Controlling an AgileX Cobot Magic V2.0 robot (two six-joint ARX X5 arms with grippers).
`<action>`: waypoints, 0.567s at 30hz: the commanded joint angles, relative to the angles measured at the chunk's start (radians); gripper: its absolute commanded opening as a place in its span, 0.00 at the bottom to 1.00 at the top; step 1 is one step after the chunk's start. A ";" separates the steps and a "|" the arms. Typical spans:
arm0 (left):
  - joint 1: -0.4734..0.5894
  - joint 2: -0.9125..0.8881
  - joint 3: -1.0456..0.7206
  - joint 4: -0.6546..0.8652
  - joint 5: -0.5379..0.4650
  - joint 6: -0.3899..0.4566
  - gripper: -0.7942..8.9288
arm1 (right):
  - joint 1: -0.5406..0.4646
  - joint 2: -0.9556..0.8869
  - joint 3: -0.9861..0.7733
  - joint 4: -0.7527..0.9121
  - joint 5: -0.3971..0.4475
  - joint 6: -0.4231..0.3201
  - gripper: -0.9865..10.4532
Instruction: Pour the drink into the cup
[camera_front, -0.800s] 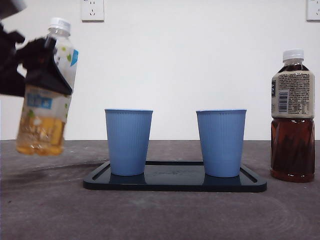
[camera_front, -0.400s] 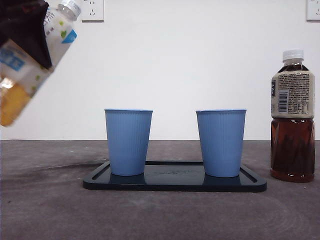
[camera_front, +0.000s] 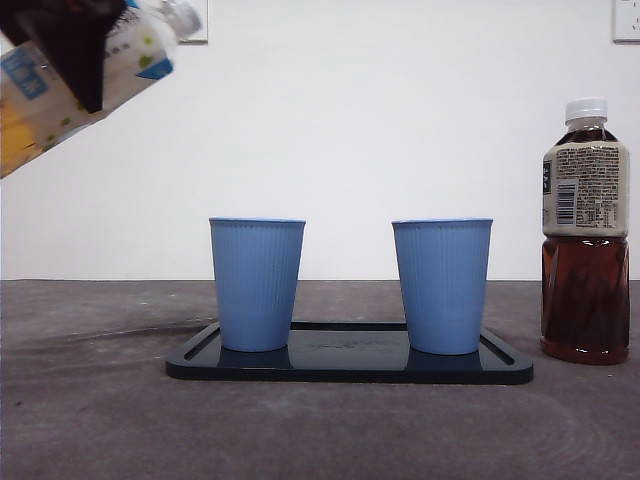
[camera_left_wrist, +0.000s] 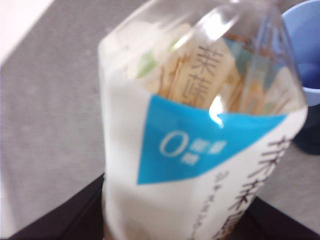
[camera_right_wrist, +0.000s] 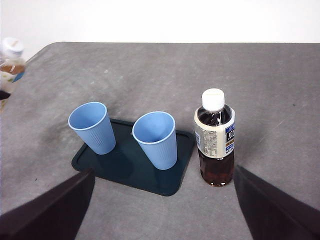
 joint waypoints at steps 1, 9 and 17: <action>-0.044 0.077 0.085 -0.024 -0.138 0.064 0.27 | 0.005 0.003 0.020 0.007 -0.001 0.010 0.47; -0.146 0.230 0.149 -0.055 -0.339 0.175 0.27 | 0.005 0.003 0.020 0.007 -0.001 0.008 0.47; -0.214 0.318 0.149 -0.056 -0.438 0.234 0.27 | 0.005 0.003 0.020 0.007 -0.003 0.001 0.47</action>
